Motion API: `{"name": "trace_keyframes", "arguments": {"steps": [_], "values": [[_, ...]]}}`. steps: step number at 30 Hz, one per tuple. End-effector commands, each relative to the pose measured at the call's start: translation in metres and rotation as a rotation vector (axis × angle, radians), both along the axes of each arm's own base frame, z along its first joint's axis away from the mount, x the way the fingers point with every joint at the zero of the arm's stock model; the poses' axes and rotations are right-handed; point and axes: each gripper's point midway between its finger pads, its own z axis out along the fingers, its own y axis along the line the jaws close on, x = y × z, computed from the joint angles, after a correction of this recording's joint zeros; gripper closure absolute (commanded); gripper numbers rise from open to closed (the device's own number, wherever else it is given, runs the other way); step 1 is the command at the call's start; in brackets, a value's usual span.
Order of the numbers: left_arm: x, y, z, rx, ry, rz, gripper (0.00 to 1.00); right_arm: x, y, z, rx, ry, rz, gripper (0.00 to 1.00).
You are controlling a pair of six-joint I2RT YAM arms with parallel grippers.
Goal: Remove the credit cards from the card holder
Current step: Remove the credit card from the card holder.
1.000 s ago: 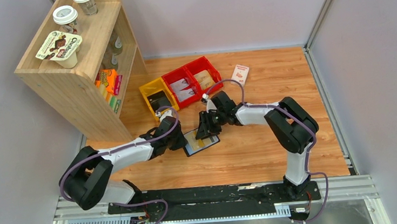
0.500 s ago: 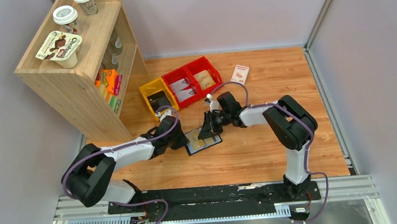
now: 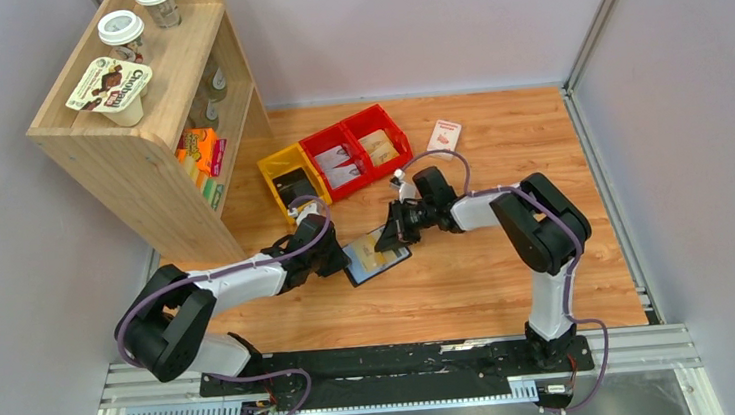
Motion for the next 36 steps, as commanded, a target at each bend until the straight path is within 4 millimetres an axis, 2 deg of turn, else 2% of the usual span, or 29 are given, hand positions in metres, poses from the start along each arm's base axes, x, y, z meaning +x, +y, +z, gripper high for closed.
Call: {"name": "trace_keyframes", "arguments": {"steps": [1,5,9,12,15,18,21,24,30,36], "values": [[-0.015,0.012,-0.021,0.055,0.072,0.000,0.87,0.009,-0.017,-0.007,-0.057,-0.009,-0.056,1.00],[-0.015,0.011,-0.022,0.057,0.078,-0.006,0.87,0.009,-0.016,-0.007,-0.061,-0.008,-0.054,1.00],[-0.015,0.010,-0.022,0.056,0.080,-0.013,0.87,0.011,-0.015,-0.008,-0.058,-0.009,-0.049,0.94],[-0.015,0.009,-0.020,0.054,0.072,-0.024,0.87,0.012,-0.014,-0.006,-0.053,-0.016,-0.045,0.97],[-0.009,0.004,-0.002,0.037,0.028,-0.046,0.84,0.012,-0.014,-0.005,-0.050,-0.022,-0.043,1.00],[0.000,-0.007,0.026,-0.022,-0.050,-0.075,0.71,0.011,-0.013,-0.006,-0.046,-0.020,-0.041,1.00],[0.010,-0.023,0.049,-0.082,-0.106,-0.112,0.65,0.011,-0.012,-0.005,-0.043,-0.022,-0.036,1.00],[0.016,-0.036,0.054,-0.110,-0.112,-0.149,0.65,0.010,-0.010,-0.004,-0.039,-0.023,-0.029,1.00],[0.018,-0.045,0.035,-0.098,-0.060,-0.169,0.68,0.009,-0.009,-0.002,-0.037,-0.029,-0.024,1.00],[0.008,-0.035,0.005,-0.041,0.034,-0.144,0.73,0.008,-0.009,-0.004,-0.042,-0.026,-0.025,1.00]]}}
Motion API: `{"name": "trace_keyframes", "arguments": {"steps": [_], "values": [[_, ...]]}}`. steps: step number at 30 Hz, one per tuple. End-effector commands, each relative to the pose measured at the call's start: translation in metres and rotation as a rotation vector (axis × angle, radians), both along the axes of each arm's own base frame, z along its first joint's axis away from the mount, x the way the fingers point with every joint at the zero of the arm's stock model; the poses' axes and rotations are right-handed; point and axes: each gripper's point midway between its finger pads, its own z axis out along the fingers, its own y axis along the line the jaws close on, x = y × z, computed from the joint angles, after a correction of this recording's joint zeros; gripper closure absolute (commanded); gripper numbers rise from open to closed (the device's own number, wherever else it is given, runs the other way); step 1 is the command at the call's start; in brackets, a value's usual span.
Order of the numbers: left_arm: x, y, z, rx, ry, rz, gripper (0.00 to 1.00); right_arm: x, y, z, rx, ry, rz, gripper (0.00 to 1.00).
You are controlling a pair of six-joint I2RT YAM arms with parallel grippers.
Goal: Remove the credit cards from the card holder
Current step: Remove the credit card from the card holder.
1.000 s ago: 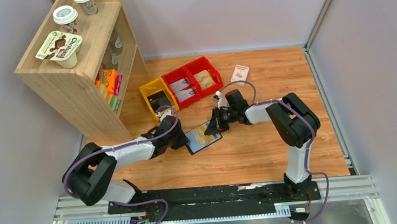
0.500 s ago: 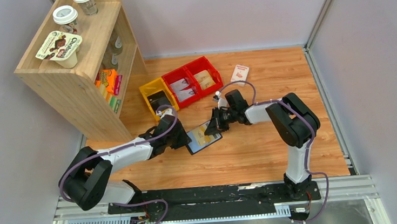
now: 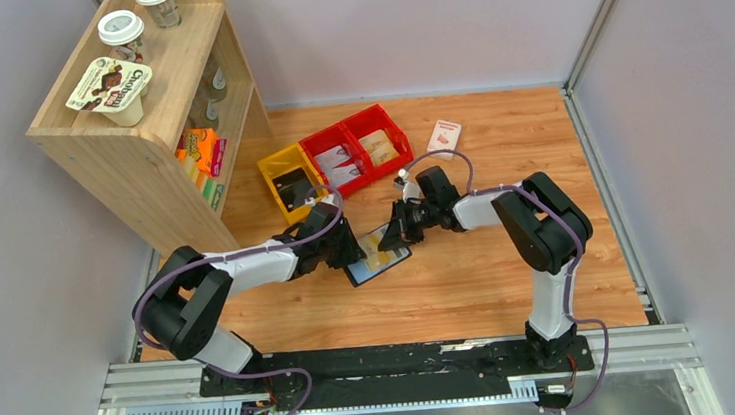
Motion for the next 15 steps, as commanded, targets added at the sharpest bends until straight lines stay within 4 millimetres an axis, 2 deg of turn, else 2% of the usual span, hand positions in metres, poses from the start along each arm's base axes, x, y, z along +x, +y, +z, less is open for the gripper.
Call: {"name": "trace_keyframes", "arguments": {"steps": [1,9,15], "values": [[-0.001,-0.002,-0.006,0.008,0.023,-0.002,0.73,0.004,0.001,0.003,-0.011,-0.043,0.009,1.00],[-0.012,0.016,-0.024,0.089,0.084,0.032,0.76,0.008,-0.006,0.002,-0.045,-0.053,-0.024,1.00],[-0.014,0.019,-0.026,0.099,0.092,0.037,0.76,0.012,-0.012,0.000,-0.067,-0.047,-0.054,1.00]]}}
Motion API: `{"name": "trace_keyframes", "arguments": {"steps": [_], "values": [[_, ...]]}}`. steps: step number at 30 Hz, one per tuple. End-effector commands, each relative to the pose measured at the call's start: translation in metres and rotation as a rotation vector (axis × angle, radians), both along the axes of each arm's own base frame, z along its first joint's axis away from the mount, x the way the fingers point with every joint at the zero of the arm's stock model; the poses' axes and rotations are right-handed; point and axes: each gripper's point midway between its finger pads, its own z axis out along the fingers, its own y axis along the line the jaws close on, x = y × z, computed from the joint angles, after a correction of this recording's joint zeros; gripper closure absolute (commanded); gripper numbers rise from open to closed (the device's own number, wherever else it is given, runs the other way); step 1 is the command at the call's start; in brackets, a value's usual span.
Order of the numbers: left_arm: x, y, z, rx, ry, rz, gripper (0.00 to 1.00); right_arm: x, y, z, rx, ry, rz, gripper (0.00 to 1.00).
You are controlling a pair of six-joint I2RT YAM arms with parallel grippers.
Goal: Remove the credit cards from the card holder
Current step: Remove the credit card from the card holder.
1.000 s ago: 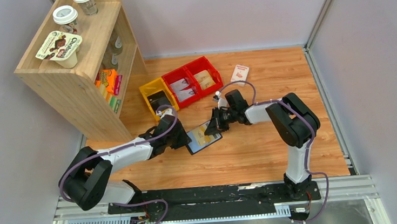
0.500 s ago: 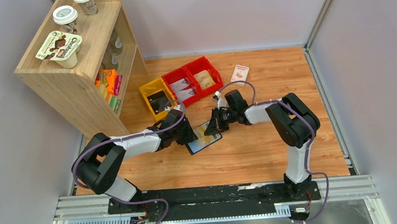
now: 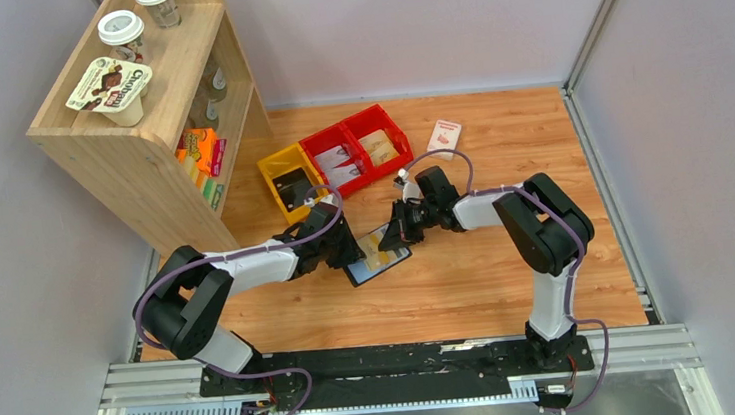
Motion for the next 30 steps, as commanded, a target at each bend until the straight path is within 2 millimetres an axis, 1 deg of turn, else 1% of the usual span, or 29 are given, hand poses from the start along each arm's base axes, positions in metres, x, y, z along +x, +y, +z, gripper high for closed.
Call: {"name": "trace_keyframes", "arguments": {"steps": [1,9,12,14,18,20,24,30], "values": [[-0.014,0.019,-0.020,0.093,0.069,0.016,0.77,0.009,-0.009,0.000,-0.049,-0.037,-0.039,1.00],[-0.015,0.021,-0.022,0.102,0.073,0.016,0.77,0.012,-0.016,-0.003,-0.077,-0.039,-0.066,1.00],[-0.015,0.020,-0.022,0.100,0.073,0.012,0.77,0.012,-0.016,-0.001,-0.067,-0.045,-0.052,1.00],[-0.014,0.019,-0.023,0.100,0.075,0.009,0.77,0.011,-0.012,0.003,-0.044,-0.049,-0.034,0.96],[-0.015,0.017,-0.024,0.097,0.079,-0.001,0.77,0.011,-0.007,0.006,-0.018,-0.051,-0.007,0.79],[-0.015,0.017,-0.025,0.096,0.080,-0.002,0.77,0.012,-0.005,0.007,-0.005,-0.055,0.005,0.74],[-0.015,0.016,-0.026,0.095,0.083,-0.006,0.78,0.013,0.000,0.008,0.014,-0.053,0.024,0.72],[-0.014,0.014,-0.025,0.088,0.080,-0.010,0.78,0.016,0.004,0.001,0.030,-0.041,0.038,0.73]]}}
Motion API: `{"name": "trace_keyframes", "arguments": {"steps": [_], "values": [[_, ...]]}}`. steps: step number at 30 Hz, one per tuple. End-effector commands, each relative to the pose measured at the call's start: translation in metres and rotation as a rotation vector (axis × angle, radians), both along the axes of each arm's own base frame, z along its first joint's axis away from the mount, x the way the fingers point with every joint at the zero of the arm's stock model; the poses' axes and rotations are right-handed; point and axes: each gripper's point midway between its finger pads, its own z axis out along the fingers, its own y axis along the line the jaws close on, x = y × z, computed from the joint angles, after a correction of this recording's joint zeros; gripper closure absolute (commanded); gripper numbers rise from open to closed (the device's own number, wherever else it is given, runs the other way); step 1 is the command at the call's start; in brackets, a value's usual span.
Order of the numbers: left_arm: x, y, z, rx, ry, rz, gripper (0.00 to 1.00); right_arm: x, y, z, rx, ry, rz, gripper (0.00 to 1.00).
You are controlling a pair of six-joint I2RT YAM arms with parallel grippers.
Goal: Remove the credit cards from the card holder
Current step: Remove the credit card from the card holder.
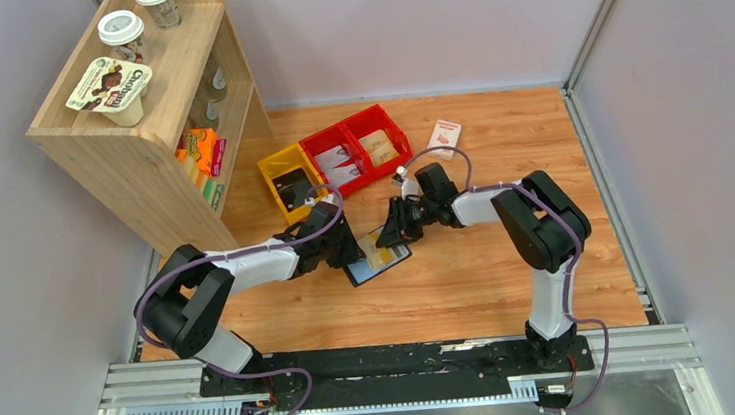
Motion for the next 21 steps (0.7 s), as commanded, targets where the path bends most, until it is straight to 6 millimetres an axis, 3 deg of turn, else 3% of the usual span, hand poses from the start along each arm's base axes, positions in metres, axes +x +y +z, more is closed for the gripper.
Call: {"name": "trace_keyframes", "arguments": {"steps": [1,4,6,12,18,21], "values": [[-0.015,0.016,-0.025,0.088,0.075,-0.008,0.78,0.010,0.006,-0.002,0.024,-0.030,0.023,0.76],[-0.015,0.016,-0.024,0.088,0.075,-0.008,0.78,0.011,0.005,-0.002,0.019,-0.034,0.019,0.94],[-0.016,0.017,-0.025,0.091,0.075,-0.003,0.78,0.013,-0.001,0.001,0.014,-0.047,0.002,1.00],[-0.014,0.021,-0.017,0.089,0.048,0.018,0.80,0.019,-0.030,0.007,-0.025,-0.072,-0.093,1.00],[-0.008,0.024,-0.004,0.097,0.002,0.027,0.80,0.021,-0.045,0.029,-0.076,-0.143,-0.149,1.00],[-0.004,0.026,0.015,0.088,-0.046,0.031,0.79,0.025,-0.048,0.048,-0.068,-0.175,-0.202,1.00]]}}
